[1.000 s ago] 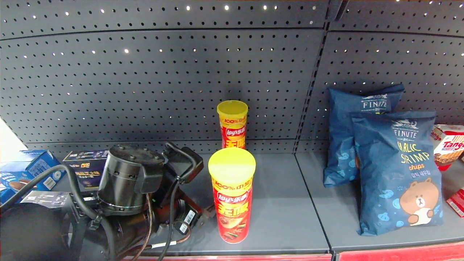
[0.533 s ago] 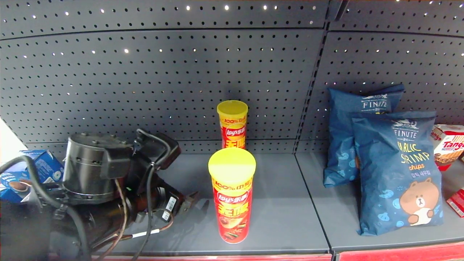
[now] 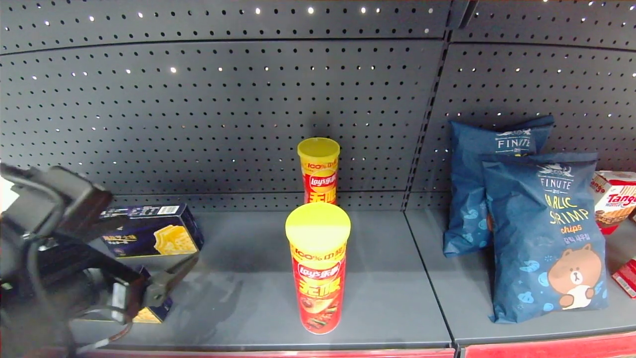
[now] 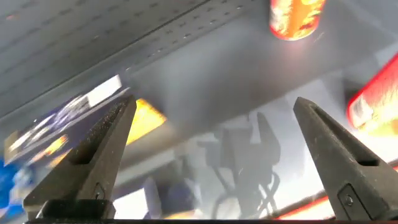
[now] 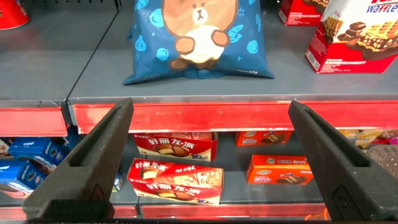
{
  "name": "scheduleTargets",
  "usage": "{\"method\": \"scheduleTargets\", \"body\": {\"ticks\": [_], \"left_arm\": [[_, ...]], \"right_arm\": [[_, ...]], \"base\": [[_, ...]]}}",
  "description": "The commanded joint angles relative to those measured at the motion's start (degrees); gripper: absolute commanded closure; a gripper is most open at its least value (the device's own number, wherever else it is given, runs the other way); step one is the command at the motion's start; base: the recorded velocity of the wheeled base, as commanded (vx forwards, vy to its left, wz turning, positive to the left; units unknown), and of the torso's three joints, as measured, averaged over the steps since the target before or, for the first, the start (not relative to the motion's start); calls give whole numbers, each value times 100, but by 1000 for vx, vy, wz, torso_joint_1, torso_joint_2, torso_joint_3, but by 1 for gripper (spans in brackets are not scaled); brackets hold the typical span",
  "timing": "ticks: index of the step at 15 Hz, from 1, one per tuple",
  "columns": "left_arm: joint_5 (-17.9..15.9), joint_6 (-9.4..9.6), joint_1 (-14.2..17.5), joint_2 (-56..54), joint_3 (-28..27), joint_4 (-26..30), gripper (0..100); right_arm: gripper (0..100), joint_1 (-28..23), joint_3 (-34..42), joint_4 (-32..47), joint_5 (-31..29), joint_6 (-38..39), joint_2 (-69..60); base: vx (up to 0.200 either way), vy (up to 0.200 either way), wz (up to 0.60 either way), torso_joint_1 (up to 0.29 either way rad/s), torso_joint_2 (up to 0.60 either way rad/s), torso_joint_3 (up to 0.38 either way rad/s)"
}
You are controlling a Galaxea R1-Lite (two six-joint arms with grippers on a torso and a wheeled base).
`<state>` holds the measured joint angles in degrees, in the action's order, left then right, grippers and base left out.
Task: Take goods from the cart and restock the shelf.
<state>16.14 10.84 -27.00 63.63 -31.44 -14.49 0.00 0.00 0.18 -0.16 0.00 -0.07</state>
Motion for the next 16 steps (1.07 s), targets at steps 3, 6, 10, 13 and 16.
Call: {"method": "scheduleTargets", "body": {"ticks": [3,6,10,13,16], "left_arm": [[-832,-266,1795,-2980,1193,913,0],[-1315,-820,2349,-4175,2168,1239,0],[-1377,-873,2656,-5159,2924,1212,0],[-1596,-996,2665,-5775,3144,1098,0],[-1702,-1172,2709,-5977,3144,1124,0]], "right_arm": [[0,0,0,-1,7,0,7],[0,0,0,-1,7,0,7],[0,0,0,-1,-2,0,7],[0,0,0,-1,-2,0,7],[0,0,0,-1,-2,0,7]], "base": [[0,0,0,0,0,0],[0,0,0,0,0,0],[0,0,0,0,0,0],[0,0,0,0,0,0],[0,0,0,0,0,0]]}}
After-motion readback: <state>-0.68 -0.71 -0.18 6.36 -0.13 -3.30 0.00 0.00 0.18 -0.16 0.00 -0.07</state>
